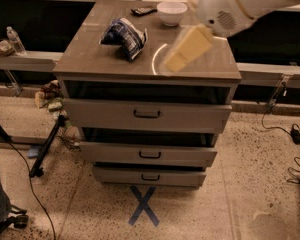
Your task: Pick blue chip bag
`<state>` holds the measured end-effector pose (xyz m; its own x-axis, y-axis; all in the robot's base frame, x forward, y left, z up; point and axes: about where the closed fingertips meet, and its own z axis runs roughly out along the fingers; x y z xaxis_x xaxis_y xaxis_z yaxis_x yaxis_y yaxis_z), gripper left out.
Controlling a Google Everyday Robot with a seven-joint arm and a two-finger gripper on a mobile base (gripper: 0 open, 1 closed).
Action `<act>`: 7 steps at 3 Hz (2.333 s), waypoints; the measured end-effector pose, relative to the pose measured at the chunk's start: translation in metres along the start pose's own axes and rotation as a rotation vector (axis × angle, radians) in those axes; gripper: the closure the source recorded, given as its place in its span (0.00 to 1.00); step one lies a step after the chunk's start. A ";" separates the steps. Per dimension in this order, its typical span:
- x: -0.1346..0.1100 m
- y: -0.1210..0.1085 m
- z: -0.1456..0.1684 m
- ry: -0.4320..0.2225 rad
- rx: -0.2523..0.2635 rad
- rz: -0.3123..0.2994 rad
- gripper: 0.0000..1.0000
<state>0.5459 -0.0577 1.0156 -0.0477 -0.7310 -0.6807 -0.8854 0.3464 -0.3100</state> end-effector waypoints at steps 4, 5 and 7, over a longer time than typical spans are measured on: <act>0.011 -0.037 0.066 -0.110 0.135 0.142 0.00; 0.020 -0.084 0.132 -0.160 0.232 0.216 0.00; 0.004 -0.135 0.222 -0.131 0.362 0.233 0.00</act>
Offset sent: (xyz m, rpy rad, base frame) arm 0.0140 0.0027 0.0163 0.0358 -0.0691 -0.0316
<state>0.7679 0.0232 0.9072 -0.1469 -0.5369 -0.8307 -0.6377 0.6934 -0.3354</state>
